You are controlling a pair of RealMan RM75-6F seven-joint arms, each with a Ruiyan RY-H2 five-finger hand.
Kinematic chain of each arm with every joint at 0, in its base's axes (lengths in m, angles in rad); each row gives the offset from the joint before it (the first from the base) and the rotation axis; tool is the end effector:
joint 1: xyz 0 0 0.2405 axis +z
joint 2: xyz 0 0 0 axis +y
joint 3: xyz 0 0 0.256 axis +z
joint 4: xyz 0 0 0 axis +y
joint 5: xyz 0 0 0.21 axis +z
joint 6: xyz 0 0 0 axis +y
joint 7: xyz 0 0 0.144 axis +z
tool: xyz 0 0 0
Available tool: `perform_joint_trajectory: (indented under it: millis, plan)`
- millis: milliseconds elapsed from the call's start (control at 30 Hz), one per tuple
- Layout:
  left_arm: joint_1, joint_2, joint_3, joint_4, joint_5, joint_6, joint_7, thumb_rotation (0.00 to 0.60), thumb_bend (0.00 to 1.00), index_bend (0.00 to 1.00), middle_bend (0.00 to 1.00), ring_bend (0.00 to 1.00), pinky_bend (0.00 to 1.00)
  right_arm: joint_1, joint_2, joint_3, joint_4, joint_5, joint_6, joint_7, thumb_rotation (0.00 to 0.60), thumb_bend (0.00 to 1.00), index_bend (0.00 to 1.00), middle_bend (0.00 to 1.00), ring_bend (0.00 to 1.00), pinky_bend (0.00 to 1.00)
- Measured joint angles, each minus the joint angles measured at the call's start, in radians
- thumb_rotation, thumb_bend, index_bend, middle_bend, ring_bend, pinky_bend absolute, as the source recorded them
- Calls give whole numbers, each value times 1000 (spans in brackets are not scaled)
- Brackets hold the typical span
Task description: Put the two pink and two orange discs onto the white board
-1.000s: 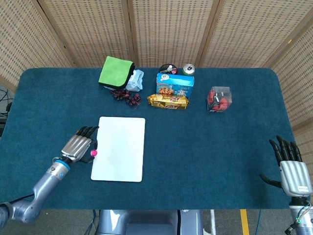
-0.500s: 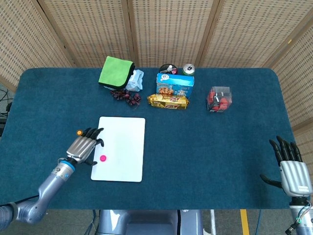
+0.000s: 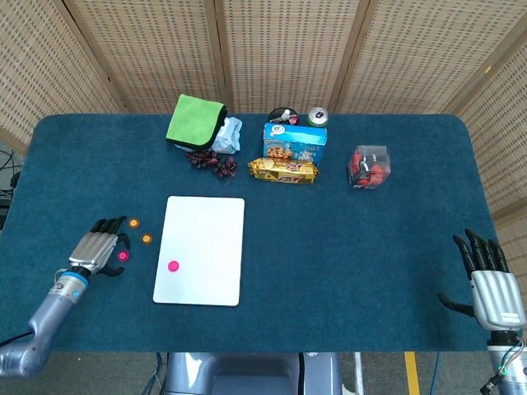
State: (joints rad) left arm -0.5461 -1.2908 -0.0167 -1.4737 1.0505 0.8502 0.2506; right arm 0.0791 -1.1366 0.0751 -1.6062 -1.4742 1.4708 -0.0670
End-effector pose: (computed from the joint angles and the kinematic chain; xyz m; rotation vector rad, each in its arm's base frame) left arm -0.2972 0.2963 0.0490 -1.7597 -1.1278 -0.4807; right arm -0.3137 -0.1844 0.1571 1.3711 -0.8699 0.8577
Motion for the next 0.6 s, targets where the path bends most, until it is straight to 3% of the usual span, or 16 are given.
perform_joint_trajectory:
  millis: [200, 600]
  plan:
    - [21, -25, 10, 62, 42, 3, -55, 600, 281, 408, 0, 0, 0, -1, -1, 0, -2, 2, 2, -6, 600, 0, 0, 0, 0, 0]
    - [28, -77, 0, 135, 38, 15, -45, 600, 308, 408, 0, 0, 0, 0, 1, 0, -2, 3, -2, -2, 600, 0, 0, 0, 0, 0]
